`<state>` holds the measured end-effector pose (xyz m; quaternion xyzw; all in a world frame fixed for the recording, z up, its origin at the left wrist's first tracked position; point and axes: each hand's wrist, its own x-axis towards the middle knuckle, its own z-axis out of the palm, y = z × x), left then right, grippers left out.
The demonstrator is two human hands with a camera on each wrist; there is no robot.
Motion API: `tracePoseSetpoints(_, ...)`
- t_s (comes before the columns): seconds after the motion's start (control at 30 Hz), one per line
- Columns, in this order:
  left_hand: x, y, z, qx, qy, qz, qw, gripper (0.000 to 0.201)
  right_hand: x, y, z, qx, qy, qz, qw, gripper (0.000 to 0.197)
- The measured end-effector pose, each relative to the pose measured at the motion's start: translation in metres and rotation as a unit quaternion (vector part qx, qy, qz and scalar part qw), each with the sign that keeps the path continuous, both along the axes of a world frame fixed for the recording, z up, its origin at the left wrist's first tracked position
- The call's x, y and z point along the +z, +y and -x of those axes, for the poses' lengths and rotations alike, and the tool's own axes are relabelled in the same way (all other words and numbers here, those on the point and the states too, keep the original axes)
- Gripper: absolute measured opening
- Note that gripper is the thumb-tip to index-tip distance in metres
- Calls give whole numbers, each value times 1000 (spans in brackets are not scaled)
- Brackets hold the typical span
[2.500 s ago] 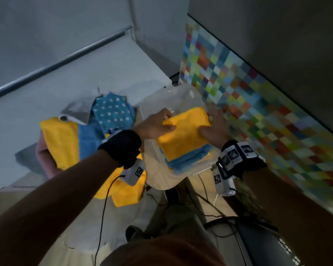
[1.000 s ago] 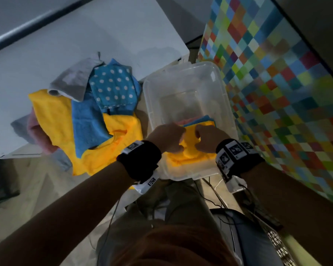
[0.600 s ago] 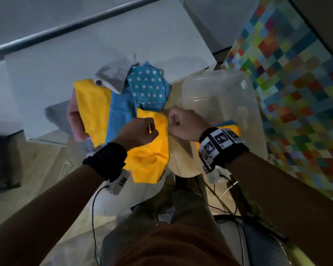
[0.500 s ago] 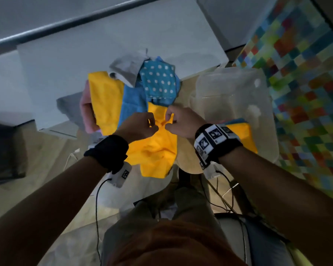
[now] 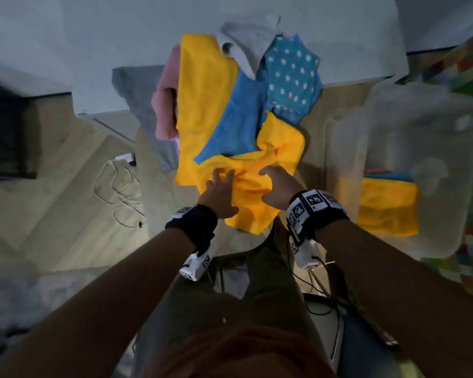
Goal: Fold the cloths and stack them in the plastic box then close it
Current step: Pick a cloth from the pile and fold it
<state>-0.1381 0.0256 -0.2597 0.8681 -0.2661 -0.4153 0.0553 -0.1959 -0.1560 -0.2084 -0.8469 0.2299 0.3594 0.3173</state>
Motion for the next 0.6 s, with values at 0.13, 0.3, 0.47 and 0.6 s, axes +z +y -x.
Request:
tracePoseSetpoints(0.13, -17, -3, 17, 210, -87, 111, 968, 112, -24, -2, -4, 10, -105, 56, 993, 78)
tracePoseSetpoints(0.3, -14, 0, -1, 349, -107, 259, 894, 118, -22, 0, -34, 97, -184, 137, 968, 80)
tracePoseSetpoints(0.47, -1, 12, -21, 333, -11, 228, 915, 109, -11, 0, -53, 64, -146, 111, 981, 36)
tracePoseSetpoints(0.6, 24, 22, -28, 230, -78, 175, 954, 61, 24, 16, -58, 80, -226, 12, 971, 42)
